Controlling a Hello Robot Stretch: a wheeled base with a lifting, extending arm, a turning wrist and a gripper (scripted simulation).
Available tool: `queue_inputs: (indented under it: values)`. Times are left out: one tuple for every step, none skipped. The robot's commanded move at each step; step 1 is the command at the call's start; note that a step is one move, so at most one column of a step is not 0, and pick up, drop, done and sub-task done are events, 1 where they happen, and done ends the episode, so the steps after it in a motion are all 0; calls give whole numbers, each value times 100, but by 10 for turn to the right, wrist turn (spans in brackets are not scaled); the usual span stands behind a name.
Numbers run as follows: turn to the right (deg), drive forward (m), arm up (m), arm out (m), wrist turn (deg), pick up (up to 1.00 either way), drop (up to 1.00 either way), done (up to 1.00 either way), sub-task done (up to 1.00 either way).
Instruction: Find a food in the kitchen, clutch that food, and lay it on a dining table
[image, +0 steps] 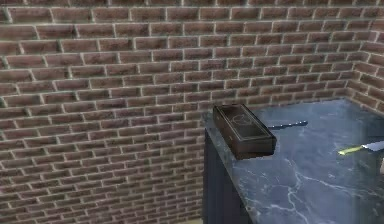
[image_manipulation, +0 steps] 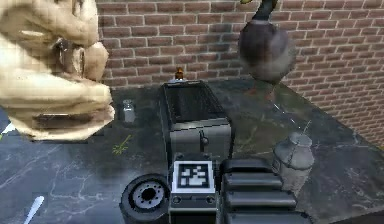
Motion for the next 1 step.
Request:
queue_inputs:
  values:
    - [-210, 0, 0, 0, 0, 0, 0, 0, 0]
